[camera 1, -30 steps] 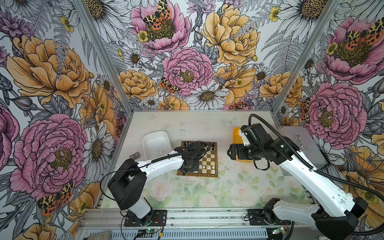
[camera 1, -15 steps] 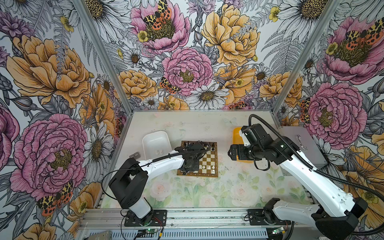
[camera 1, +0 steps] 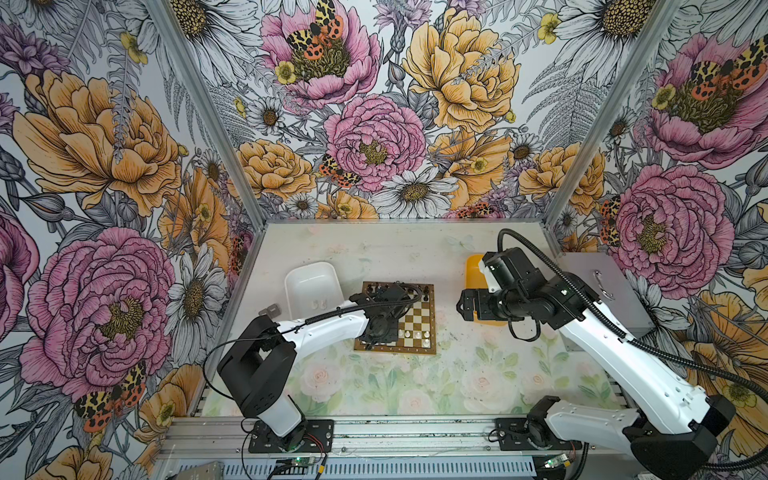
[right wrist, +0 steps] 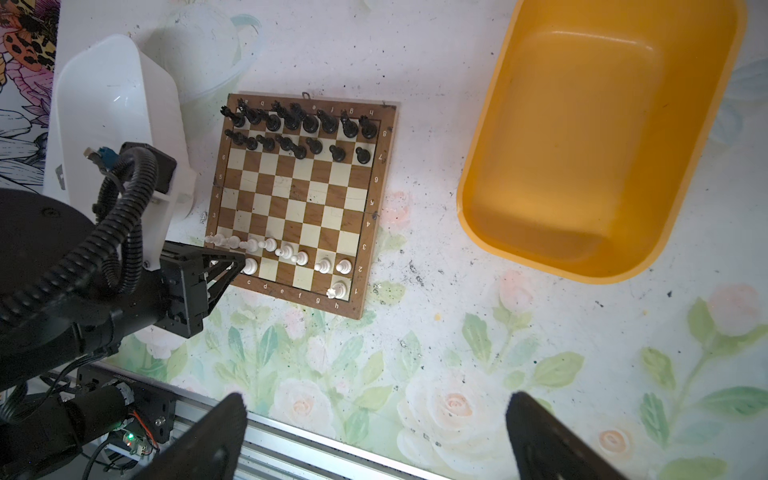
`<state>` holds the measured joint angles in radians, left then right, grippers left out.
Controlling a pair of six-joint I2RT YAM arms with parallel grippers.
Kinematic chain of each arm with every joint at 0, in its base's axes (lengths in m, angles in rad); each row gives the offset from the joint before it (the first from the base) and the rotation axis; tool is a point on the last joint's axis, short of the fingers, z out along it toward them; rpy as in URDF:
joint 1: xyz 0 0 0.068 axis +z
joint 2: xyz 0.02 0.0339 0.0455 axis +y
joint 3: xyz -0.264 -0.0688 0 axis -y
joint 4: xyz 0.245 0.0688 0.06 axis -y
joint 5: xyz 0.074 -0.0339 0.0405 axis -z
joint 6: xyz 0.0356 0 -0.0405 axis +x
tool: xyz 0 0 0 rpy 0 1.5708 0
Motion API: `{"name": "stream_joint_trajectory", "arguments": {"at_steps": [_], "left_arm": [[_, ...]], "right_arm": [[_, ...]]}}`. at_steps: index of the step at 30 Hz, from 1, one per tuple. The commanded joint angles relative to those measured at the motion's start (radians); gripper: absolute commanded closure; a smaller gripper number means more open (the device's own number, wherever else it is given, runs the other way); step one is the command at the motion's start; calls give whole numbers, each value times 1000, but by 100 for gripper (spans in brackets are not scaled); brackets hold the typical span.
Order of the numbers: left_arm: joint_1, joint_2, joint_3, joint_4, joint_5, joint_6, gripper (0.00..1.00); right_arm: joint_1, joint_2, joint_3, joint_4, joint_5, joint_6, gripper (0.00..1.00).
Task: Set up the chess pieces on the board
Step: 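Lower the white piece onto the empty square in the nearest row, then open the left gripper and return it to the tub while the right arm swings back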
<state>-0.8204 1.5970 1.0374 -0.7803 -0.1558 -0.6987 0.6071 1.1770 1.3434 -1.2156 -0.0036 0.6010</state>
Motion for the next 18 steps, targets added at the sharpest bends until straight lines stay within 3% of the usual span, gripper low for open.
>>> {"name": "stream_joint_trajectory", "arguments": {"at_steps": [1,13,18], "left_arm": [[-2,-31,-11,11,3,1,71],[3,-109,84,-106,-88,3,61],[87,-198,174,-199,-132,31,45]], "right_arm": [[-9,-27,14,-4,13,-16,0],[-12,-11,37,-4,12,-27,0],[-10,28,88,0,29,-29,0]]}}
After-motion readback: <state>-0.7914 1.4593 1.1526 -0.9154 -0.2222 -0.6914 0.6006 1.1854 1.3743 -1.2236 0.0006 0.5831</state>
